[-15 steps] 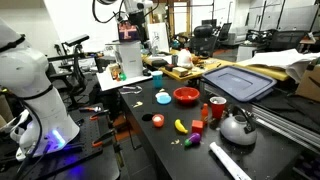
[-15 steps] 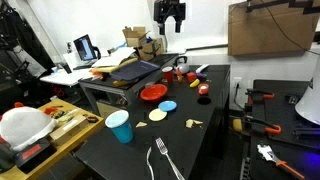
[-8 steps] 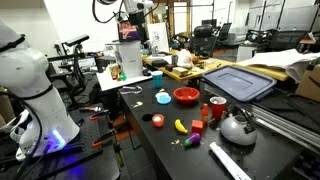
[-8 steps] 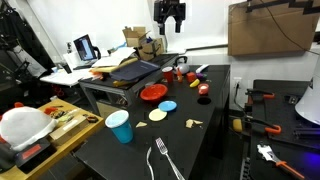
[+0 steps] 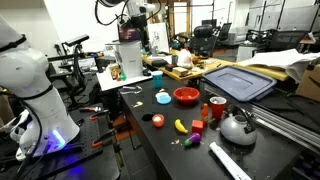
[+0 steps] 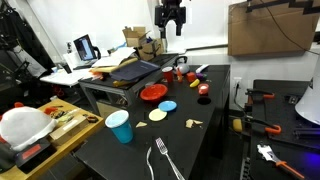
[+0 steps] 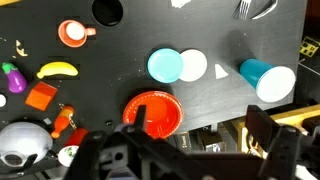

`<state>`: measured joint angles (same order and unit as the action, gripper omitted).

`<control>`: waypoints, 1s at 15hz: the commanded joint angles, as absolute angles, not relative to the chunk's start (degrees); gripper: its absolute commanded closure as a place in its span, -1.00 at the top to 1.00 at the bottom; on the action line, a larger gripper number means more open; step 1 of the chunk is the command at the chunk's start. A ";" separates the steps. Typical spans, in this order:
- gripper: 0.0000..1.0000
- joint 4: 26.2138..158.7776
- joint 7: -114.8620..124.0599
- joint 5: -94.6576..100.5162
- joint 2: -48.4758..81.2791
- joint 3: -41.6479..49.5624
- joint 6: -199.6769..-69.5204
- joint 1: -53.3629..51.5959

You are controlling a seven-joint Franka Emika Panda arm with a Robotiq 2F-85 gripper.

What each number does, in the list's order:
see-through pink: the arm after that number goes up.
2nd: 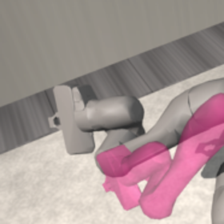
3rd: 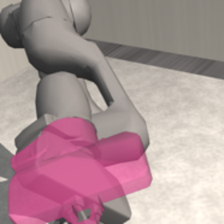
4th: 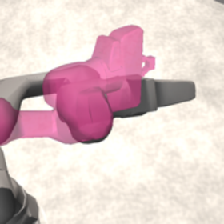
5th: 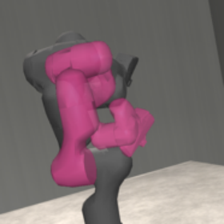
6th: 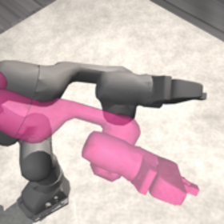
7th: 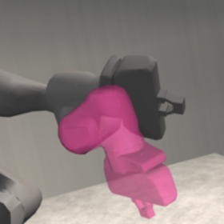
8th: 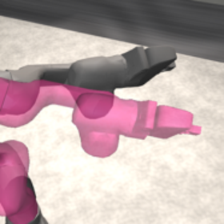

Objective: Move the banana to the left

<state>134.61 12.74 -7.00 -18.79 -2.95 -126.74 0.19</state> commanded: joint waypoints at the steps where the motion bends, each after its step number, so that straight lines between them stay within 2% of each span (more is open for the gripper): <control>1: 1.00 132.26 12.09 -6.42 -14.31 -2.22 -127.66 0.64; 15: 1.00 129.43 23.07 9.02 0.84 -0.09 -135.52 2.62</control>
